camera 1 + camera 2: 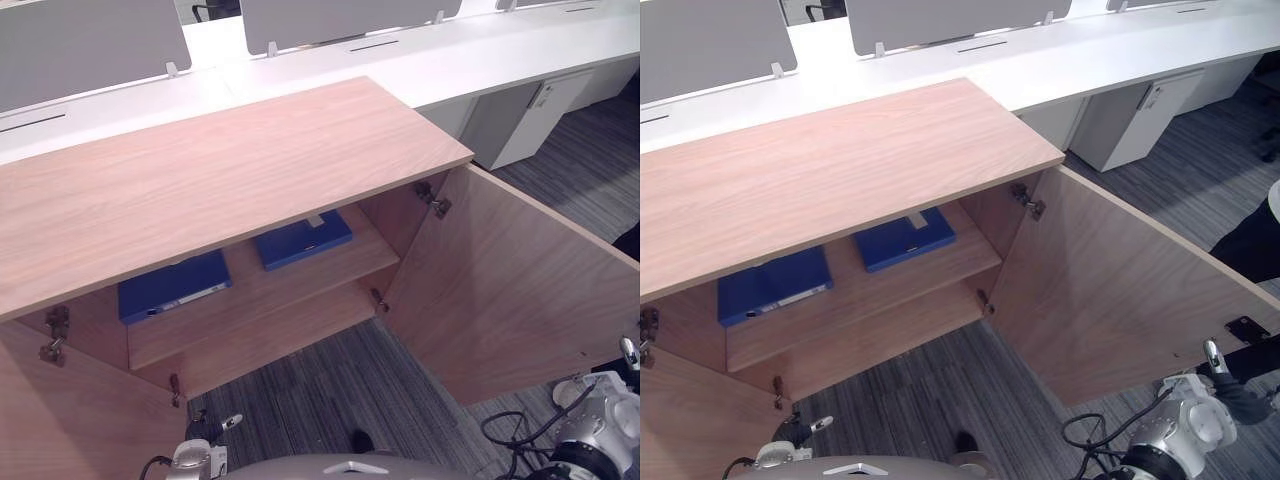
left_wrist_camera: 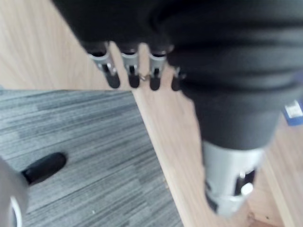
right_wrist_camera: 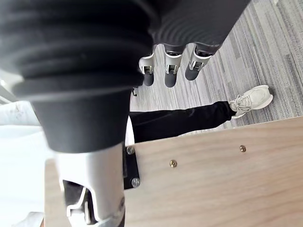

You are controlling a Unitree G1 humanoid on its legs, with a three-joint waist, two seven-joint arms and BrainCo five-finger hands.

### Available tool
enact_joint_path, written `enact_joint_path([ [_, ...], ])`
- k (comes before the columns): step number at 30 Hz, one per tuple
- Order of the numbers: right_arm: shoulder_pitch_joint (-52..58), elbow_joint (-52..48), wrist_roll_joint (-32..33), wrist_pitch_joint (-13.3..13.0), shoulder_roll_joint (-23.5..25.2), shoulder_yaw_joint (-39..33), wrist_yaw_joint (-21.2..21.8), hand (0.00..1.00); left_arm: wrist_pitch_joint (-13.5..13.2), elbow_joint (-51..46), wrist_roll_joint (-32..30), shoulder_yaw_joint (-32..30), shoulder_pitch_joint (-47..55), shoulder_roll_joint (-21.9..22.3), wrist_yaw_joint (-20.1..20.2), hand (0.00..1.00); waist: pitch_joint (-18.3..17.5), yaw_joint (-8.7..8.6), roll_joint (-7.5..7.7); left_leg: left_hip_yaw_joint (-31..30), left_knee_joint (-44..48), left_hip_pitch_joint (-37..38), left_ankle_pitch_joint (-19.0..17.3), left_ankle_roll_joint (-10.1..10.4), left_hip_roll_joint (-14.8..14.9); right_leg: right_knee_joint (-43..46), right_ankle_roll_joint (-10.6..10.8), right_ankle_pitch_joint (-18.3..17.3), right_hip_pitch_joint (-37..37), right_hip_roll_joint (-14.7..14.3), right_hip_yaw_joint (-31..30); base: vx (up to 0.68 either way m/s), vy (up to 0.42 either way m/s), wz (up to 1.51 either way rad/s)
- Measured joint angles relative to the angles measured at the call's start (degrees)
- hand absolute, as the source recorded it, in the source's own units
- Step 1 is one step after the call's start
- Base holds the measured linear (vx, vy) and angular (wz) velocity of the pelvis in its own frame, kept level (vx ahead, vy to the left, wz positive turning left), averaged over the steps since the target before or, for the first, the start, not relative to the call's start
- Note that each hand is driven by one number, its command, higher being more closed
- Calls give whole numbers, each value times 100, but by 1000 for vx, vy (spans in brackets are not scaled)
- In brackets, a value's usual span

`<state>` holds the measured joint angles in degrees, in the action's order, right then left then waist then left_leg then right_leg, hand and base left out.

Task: Walk over to the cabinet, pick up the folder, carry it to the office cabinet, place the folder inside the office cabinet, then close the office cabinet door

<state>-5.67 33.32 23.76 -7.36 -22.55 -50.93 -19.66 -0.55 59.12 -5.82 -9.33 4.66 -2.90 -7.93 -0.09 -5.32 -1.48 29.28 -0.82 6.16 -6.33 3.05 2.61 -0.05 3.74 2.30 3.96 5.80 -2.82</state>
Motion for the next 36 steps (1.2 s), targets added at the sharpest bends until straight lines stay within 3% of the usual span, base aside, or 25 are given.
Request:
enact_joint_path([
  [7, -180, 730, -172, 34, -925, 694, 490, 0, -21, 65, -3, 330, 210, -106, 115, 0, 55, -139, -98, -271, 71, -121, 14, -18, -18, -34, 47, -38, -26, 40, 205, -55, -50, 15],
  [17, -426, 1327, -385, 131, -1416, 1030, 647, 0, -95, 69, -118, 496, 394, -140, 215, 0, 65, -292, -105, -599, 63, -189, 53, -59, -49, -139, 65, -30, -101, 75, 417, -36, -39, 10],
  [28, -555, 1260, -388, 130, -1364, 1258, 514, 0, -124, 62, -234, 571, 396, -272, 219, 0, 192, -445, -47, -720, 64, -217, 66, -75, -83, -323, 160, 58, -186, 110, 506, -41, -28, 2],
  [31, -415, 615, -391, 102, -1074, 1250, 391, 0, -123, 62, -263, 604, 398, -275, 219, 0, 240, -519, -48, -732, 63, -219, 65, -75, -80, -364, 178, 81, -186, 104, 493, -37, -36, -6],
  [36, 67, -602, -584, 0, -177, 1274, 283, 0, -123, 52, -388, 710, 219, -275, 218, 0, 294, -553, 32, -748, 63, -218, 65, -74, -67, -449, 193, 184, -172, 69, 364, -50, -48, -15],
])
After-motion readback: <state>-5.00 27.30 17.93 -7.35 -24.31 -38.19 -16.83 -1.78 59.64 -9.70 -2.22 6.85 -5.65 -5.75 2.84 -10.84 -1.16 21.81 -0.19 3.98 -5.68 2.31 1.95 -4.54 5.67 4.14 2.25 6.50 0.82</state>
